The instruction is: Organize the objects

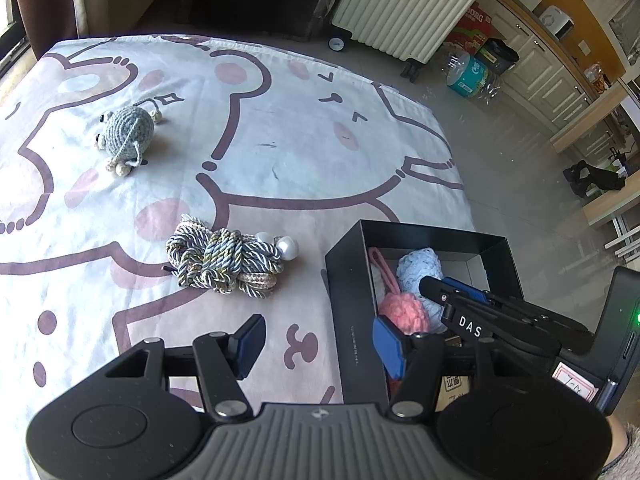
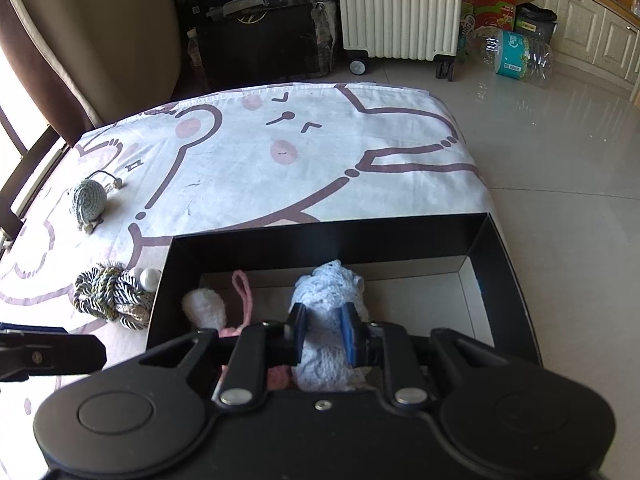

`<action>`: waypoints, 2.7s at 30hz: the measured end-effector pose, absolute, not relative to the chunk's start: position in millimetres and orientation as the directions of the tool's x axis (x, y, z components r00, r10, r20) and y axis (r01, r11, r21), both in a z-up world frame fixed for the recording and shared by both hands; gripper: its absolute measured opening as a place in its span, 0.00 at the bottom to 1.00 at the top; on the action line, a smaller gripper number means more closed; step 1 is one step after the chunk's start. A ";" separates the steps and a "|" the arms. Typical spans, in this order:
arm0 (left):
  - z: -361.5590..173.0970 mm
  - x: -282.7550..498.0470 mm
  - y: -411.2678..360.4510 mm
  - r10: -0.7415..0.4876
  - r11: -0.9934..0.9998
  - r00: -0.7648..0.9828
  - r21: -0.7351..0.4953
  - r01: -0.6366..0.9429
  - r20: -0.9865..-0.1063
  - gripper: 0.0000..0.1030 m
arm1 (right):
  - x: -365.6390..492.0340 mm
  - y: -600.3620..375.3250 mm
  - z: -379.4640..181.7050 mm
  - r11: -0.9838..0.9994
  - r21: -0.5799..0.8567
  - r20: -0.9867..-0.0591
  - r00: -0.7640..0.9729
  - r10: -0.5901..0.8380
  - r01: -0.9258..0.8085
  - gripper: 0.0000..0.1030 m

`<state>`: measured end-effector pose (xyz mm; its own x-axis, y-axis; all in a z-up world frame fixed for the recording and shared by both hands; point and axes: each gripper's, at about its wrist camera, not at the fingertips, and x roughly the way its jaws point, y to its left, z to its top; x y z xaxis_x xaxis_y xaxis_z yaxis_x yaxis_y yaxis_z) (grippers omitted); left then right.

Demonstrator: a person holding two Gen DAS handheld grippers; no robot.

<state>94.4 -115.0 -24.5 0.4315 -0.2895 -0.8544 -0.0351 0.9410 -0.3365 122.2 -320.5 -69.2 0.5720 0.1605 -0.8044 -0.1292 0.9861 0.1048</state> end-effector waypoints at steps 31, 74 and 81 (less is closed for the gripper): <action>-21.9 93.2 -128.6 -0.278 0.955 0.417 -0.296 0.022 -0.865 0.59 | 114.0 -327.2 -55.4 0.976 0.172 -0.799 0.561 0.216 -0.130 0.29; 7.1 50.9 -142.5 -0.154 0.970 0.565 -0.016 0.242 -0.811 0.98 | -10.3 -376.3 -2.5 0.995 0.042 -0.730 0.682 -0.035 0.096 0.86; -3.7 45.3 -142.7 -0.168 0.964 0.555 -0.018 0.265 -0.814 1.00 | -20.6 -375.7 -6.4 0.989 -0.021 -0.709 0.695 -0.119 0.148 0.99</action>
<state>45.3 -142.7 -3.7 0.5555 -0.1681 -0.8144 0.2651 0.9641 -0.0182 -20.6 -375.7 -6.4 0.6955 -0.1194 -0.7086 0.1480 0.9888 -0.0214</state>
